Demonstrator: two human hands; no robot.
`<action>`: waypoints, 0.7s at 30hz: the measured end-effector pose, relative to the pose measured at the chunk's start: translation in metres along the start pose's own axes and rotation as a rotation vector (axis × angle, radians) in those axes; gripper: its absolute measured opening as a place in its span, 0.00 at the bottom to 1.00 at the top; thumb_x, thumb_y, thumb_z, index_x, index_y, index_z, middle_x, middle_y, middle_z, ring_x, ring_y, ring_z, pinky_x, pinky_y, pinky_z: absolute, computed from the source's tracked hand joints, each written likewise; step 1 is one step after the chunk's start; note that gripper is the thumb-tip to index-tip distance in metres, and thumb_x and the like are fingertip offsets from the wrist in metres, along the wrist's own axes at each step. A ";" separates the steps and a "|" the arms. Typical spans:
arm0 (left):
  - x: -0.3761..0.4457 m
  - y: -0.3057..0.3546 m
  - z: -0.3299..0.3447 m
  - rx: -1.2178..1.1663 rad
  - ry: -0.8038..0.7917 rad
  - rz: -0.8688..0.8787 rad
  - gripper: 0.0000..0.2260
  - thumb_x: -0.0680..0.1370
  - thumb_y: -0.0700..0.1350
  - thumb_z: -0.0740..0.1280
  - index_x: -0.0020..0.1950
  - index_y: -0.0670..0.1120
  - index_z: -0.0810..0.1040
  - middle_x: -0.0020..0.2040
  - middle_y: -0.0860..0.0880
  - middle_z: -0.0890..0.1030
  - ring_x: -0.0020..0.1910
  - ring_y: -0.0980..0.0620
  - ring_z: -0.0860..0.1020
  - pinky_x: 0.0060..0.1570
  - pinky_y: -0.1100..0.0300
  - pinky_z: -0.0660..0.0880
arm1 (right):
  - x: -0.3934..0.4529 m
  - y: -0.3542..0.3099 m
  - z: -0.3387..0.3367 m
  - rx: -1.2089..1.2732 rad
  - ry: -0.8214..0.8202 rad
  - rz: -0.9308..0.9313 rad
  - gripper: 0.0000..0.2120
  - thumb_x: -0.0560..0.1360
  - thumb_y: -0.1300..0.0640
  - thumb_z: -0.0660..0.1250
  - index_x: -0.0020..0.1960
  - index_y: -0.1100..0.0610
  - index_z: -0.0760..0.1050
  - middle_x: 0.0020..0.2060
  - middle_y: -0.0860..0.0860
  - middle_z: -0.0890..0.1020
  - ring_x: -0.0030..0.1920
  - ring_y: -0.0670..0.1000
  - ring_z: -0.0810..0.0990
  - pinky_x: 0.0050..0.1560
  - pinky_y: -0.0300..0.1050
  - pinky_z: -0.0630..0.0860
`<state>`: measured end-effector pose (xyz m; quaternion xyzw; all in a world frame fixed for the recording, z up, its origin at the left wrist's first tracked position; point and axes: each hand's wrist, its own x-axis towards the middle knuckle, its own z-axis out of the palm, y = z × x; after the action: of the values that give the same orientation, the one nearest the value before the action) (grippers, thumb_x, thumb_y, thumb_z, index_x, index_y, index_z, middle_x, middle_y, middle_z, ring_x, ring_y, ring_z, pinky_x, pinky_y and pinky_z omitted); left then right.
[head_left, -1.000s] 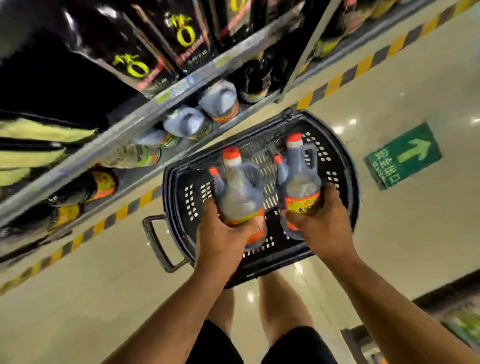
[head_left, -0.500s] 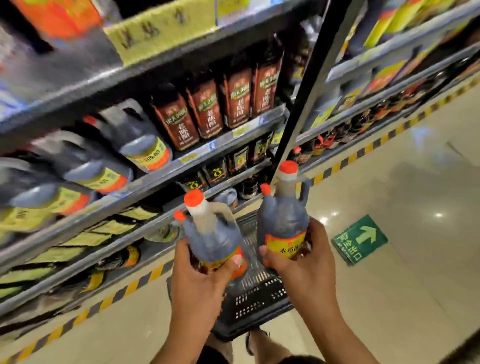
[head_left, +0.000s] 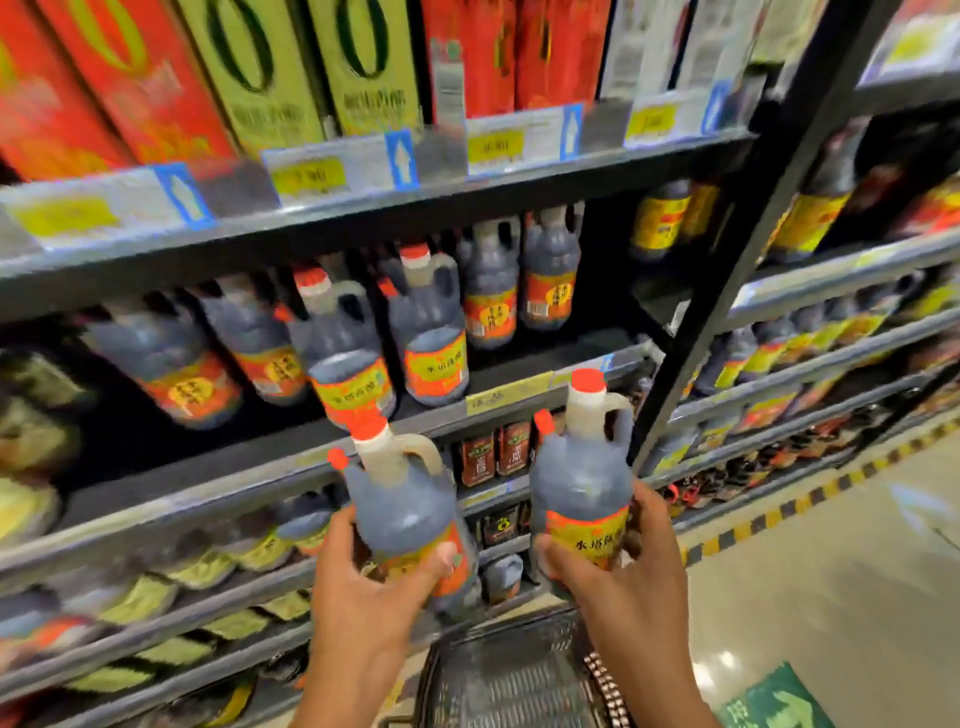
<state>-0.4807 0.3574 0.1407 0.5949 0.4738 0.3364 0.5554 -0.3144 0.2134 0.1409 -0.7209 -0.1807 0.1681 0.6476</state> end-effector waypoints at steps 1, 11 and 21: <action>0.002 0.009 -0.006 0.008 0.004 0.019 0.28 0.65 0.42 0.86 0.59 0.57 0.79 0.53 0.55 0.87 0.52 0.51 0.85 0.49 0.48 0.84 | 0.001 -0.010 0.005 0.009 -0.008 -0.019 0.39 0.63 0.58 0.87 0.68 0.40 0.75 0.55 0.37 0.85 0.51 0.41 0.86 0.51 0.49 0.84; 0.030 0.074 -0.075 0.084 0.043 0.094 0.26 0.68 0.51 0.85 0.61 0.58 0.77 0.56 0.56 0.84 0.52 0.53 0.84 0.49 0.48 0.82 | 0.006 -0.075 0.057 -0.018 -0.049 -0.054 0.41 0.68 0.48 0.85 0.75 0.37 0.69 0.65 0.40 0.80 0.60 0.48 0.82 0.61 0.54 0.81; 0.080 0.085 -0.136 0.178 0.163 -0.004 0.26 0.68 0.59 0.83 0.59 0.54 0.77 0.53 0.52 0.84 0.49 0.47 0.84 0.52 0.40 0.83 | 0.073 -0.103 0.069 -0.276 -0.115 -0.108 0.15 0.73 0.46 0.81 0.54 0.39 0.78 0.43 0.43 0.85 0.42 0.42 0.84 0.47 0.53 0.81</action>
<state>-0.5641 0.4848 0.2353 0.6115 0.5466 0.3393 0.4606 -0.2875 0.3184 0.2360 -0.7814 -0.2774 0.1480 0.5390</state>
